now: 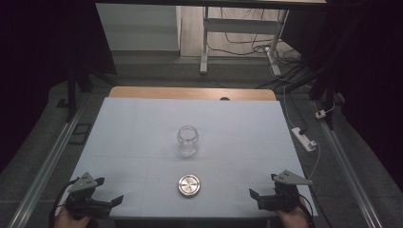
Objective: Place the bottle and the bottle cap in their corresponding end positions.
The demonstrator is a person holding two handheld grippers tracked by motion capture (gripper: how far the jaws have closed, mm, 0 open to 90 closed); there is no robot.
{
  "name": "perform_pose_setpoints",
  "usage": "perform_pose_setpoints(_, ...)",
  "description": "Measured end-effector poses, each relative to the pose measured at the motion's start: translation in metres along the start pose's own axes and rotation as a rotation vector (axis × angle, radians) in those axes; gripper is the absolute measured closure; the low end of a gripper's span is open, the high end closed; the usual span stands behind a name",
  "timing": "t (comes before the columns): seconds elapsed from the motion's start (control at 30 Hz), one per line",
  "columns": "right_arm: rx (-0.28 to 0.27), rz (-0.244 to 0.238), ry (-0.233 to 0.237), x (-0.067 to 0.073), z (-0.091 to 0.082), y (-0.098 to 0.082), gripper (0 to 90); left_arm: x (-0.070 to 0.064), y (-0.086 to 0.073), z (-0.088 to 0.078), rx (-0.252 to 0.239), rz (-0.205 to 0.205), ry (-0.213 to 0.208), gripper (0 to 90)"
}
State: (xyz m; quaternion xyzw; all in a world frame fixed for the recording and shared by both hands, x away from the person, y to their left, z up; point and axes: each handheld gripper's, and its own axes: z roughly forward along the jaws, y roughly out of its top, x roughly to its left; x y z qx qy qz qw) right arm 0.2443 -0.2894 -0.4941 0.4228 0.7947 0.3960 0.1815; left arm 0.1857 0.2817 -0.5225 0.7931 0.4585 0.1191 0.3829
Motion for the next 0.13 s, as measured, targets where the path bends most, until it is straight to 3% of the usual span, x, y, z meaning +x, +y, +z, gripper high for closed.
perform_pose_setpoints(0.13, 0.017, -0.012, -0.007, 0.0007, 0.0020, 0.0000, 0.0, 0.0009, 0.0012, 0.0016, 0.011, -0.005, -0.013, 0.2)
